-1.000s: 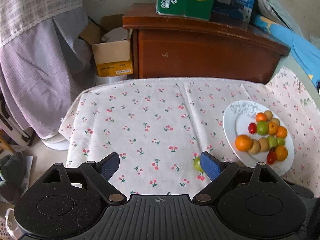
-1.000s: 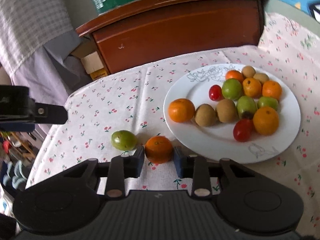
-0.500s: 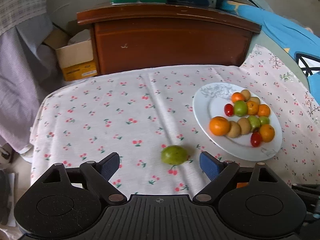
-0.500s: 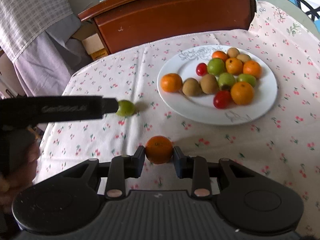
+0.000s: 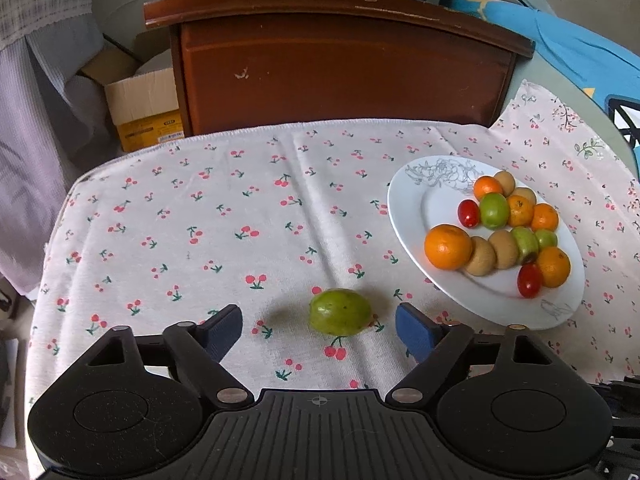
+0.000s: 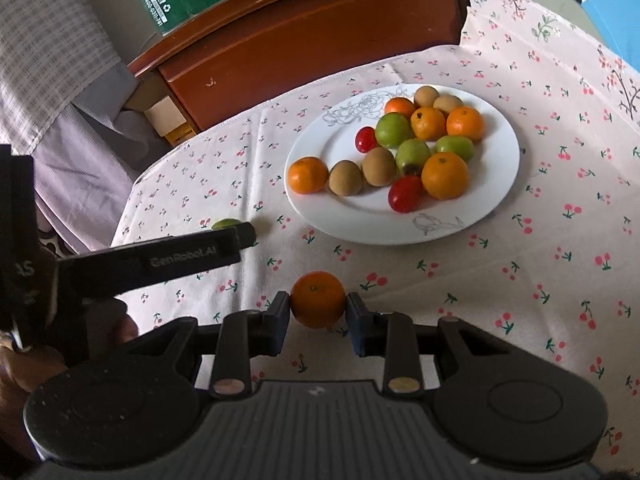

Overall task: Organize fruits
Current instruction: 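Grasp a tangerine with the right tool while the left tool grasps a green jujube, then carry green jujube and tangerine onto the white plate and open both tools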

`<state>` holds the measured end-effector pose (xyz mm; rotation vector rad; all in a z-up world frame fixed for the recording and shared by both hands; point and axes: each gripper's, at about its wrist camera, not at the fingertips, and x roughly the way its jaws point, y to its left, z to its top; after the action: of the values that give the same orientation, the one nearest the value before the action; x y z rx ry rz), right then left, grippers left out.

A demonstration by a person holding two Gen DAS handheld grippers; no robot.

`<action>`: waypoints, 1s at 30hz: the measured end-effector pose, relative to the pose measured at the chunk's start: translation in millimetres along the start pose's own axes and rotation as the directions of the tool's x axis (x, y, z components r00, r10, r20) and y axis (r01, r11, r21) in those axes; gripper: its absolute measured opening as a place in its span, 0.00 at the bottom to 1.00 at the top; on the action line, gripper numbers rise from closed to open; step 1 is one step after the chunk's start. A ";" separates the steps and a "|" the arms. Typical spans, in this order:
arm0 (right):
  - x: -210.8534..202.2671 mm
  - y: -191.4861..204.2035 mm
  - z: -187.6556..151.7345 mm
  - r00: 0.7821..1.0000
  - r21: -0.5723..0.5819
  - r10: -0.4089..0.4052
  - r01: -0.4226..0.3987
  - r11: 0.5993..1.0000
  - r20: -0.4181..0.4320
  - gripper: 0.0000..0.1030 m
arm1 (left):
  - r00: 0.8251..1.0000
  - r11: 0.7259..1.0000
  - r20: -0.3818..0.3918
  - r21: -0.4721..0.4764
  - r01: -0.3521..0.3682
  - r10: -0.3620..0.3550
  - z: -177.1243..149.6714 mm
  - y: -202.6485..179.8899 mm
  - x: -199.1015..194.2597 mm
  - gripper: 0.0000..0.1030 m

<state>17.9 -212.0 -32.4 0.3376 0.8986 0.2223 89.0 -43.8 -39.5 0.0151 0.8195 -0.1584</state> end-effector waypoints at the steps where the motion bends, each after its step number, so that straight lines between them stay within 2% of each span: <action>1: 0.2 0.0 0.4 1.000 0.001 0.000 0.000 1.000 0.000 0.30 | 1.000 1.000 -0.001 0.000 0.001 -0.001 -0.1 -0.4 1.4 0.74; 8: 0.2 -2.9 1.8 1.000 0.020 0.011 -0.011 1.000 0.001 0.30 | 1.000 1.000 0.007 -0.003 0.014 -0.014 -0.4 -1.6 7.9 0.47; 10: 0.1 -3.0 2.0 1.000 0.019 0.013 -0.013 1.000 0.002 0.30 | 0.999 1.000 0.012 -0.004 0.031 -0.031 0.0 -2.3 7.3 0.34; 11: 0.0 -3.3 1.5 1.000 0.018 0.013 -0.013 1.000 0.002 0.30 | 0.999 0.999 0.008 0.003 0.041 -0.041 0.0 -3.6 6.9 0.32; 21: -2.7 -6.6 1.2 1.000 0.022 0.011 -0.012 1.000 0.011 0.30 | 0.999 0.997 -0.002 -0.066 0.032 -0.032 2.5 2.3 -5.4 0.32; 30: -15.0 -2.1 7.1 0.996 -0.035 0.027 -0.024 0.999 0.079 0.30 | 0.998 0.997 0.045 -0.072 0.038 -0.034 10.2 -0.8 -23.1 0.32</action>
<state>14.6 -220.2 -18.2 0.3243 0.8110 0.2461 80.8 -42.2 -15.7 -0.0719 0.7819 -0.1620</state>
